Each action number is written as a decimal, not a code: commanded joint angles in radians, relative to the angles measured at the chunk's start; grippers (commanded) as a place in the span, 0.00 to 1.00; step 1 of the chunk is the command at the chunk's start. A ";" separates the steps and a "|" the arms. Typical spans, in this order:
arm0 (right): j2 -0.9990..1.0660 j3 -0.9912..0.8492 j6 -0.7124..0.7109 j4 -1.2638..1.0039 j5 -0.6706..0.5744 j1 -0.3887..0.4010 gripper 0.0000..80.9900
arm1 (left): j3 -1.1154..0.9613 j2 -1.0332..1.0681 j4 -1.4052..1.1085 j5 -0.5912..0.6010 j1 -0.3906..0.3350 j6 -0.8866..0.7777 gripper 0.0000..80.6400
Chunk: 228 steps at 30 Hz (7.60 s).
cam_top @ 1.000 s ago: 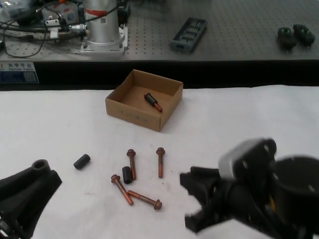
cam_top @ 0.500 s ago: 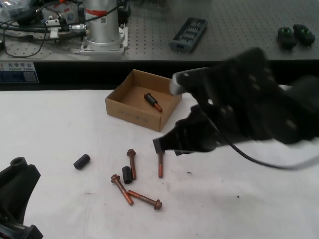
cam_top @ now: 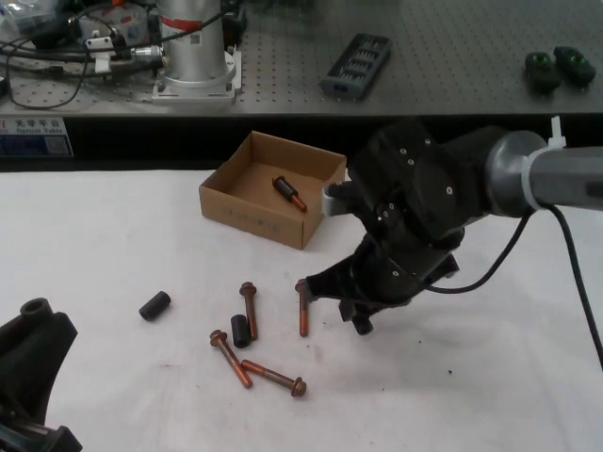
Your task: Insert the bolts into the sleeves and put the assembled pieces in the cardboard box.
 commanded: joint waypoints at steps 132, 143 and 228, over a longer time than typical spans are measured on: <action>-0.478 0.887 -0.165 -1.845 -0.542 0.126 0.08 | -0.080 1.136 -1.105 0.579 -0.137 0.143 0.01; -0.402 0.869 -0.151 -1.847 -0.644 0.132 0.08 | -0.086 1.148 -1.103 0.638 -0.181 0.153 0.01; -0.402 0.869 -0.083 -1.917 -0.733 0.213 0.08 | -0.084 1.150 -1.141 0.651 -0.234 0.142 0.01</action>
